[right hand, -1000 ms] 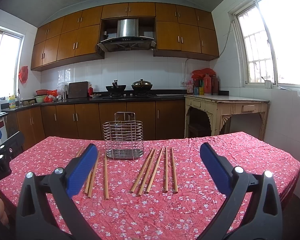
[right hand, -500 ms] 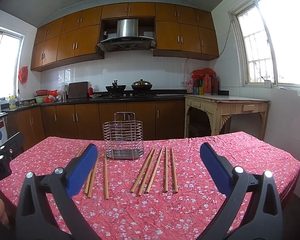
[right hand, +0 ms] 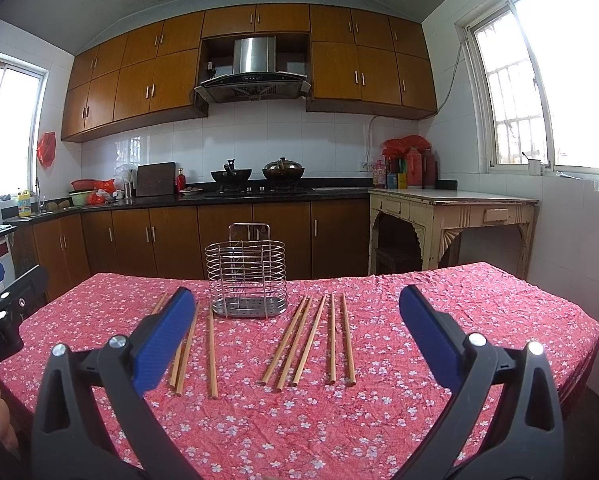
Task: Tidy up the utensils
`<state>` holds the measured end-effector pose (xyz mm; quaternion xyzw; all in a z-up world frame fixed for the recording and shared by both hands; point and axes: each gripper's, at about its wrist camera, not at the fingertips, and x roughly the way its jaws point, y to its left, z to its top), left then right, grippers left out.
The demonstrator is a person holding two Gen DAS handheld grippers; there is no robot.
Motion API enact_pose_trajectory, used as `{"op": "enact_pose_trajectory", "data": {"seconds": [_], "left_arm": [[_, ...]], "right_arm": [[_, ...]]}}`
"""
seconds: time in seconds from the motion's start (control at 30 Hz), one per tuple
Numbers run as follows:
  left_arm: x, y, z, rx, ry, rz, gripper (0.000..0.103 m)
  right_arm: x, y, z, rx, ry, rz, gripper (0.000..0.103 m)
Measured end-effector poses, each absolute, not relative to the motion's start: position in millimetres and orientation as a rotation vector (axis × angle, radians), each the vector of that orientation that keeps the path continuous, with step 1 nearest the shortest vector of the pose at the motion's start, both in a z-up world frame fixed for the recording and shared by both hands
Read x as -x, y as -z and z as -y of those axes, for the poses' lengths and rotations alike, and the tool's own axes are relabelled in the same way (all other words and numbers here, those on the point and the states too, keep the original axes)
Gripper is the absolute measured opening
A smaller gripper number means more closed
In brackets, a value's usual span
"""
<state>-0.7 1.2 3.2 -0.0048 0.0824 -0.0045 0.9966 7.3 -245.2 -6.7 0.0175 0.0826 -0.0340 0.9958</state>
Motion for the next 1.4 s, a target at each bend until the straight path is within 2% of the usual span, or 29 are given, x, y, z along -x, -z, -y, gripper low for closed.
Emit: {"op": "enact_pose_trajectory", "data": {"seconds": [0.8, 1.07, 1.1, 1.17, 1.2, 1.27, 1.4], "left_arm": [[-5.6, 7.5, -3.6, 0.033, -0.007, -0.186, 0.101], [-44.0, 27.8, -27.9, 0.098, -0.086, -0.371, 0.101], [-51.0, 31.8, -33.2, 0.11, -0.087, -0.402, 0.101], [-61.8, 39.3, -42.6, 0.124, -0.092, -0.452, 0.101], [-67.1, 41.4, -45.5, 0.126, -0.095, -0.473, 0.101], [-80.2, 47.8, -52.7, 0.128, -0.1, -0.517, 0.099], [-99.5, 58.6, -58.6, 0.119, -0.097, -0.579, 0.088]], "right_arm": [[-21.9, 22.3, 249.0, -0.051, 0.069, -0.193, 0.099], [-81.0, 58.7, 286.2, -0.15, 0.128, -0.45, 0.098], [-91.0, 65.7, 292.3, -0.16, 0.135, -0.493, 0.095], [-109.9, 79.5, 301.4, -0.162, 0.153, -0.572, 0.076], [-118.2, 87.9, 306.0, -0.167, 0.156, -0.608, 0.072], [-135.9, 101.6, 314.0, -0.192, 0.156, -0.683, 0.056], [-163.7, 125.3, 321.7, -0.227, 0.16, -0.789, 0.042]]}}
